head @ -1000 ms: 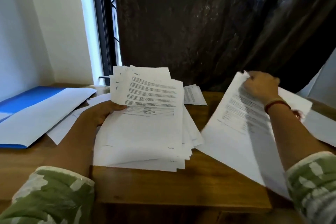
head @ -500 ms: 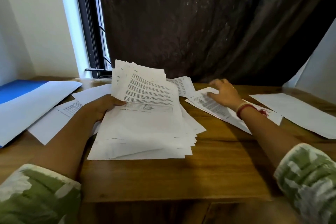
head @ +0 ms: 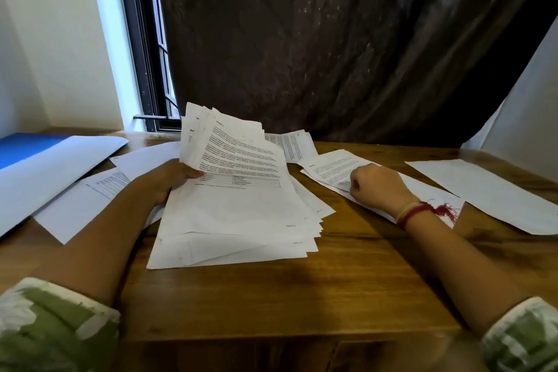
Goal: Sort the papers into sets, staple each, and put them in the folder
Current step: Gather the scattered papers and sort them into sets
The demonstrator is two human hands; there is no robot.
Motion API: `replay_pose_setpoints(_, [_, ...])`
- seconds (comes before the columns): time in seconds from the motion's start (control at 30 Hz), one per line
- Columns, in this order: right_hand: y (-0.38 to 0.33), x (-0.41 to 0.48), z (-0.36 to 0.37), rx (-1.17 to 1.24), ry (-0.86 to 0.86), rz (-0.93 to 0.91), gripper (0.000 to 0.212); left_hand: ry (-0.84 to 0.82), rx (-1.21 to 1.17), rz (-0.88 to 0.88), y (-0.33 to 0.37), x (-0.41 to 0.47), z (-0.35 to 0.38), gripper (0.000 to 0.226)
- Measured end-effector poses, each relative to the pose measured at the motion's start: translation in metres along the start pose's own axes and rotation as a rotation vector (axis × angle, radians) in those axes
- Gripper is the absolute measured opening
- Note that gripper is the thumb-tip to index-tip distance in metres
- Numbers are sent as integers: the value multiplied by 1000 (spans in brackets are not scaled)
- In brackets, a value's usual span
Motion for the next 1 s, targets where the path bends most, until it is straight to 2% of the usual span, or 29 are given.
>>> replay_pose_setpoints(0.1, [-12,3,-24,74,39,41,21,-12,-26,-3,3,-2,11,15])
replay_pose_setpoints(0.2, [-47,3,-43,343,-48,25,13,-10,-11,-16,3,-2,15,25])
replay_pose_setpoints(0.27, [-89,-10,-45,567,-170,-71,15,-4,27,-23,2,0,16,34])
replay_pose_setpoints(0.37, [-157,-42,-19,849,-487,-209,21,11,46,-41,0,0,16,37])
replay_pose_setpoints(0.47, [-207,-77,-5,812,-524,-414,31,28,27,-24,2,0,17,28])
replay_pose_setpoints(0.53, [-226,-90,0,842,-560,-503,35,15,27,6,8,-4,21,32])
replay_pose_setpoints(0.63, [-225,-86,-3,1032,-606,-527,34,-17,107,70,18,-7,29,33])
replay_pose_setpoints(0.7, [-192,-62,-5,1245,-593,-412,21,-38,203,122,20,-3,30,29])
replay_pose_setpoints(0.73, [-168,-47,-9,1284,-515,-350,16,-59,256,143,21,-1,31,31])
replay_pose_setpoints(0.8, [-103,-15,-14,1160,-258,-176,19,-76,296,164,22,0,30,32])
replay_pose_setpoints(0.87, [-33,14,6,741,-118,82,42,-55,261,153,22,1,26,31])
replay_pose_setpoints(0.93, [18,25,42,359,-191,265,73,-19,223,135,19,1,19,30])
replay_pose_setpoints(1.0, [38,25,63,362,-284,315,91,8,221,121,16,3,12,30])
Point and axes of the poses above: each hand's wrist, its own x-axis towards the middle knuckle, its own z-axis out of the palm, y = z × x, the point moved 10 cm from there along x, towards the middle knuckle, and after that the axes turned 14 degrees about z, right-handed, at the moved point
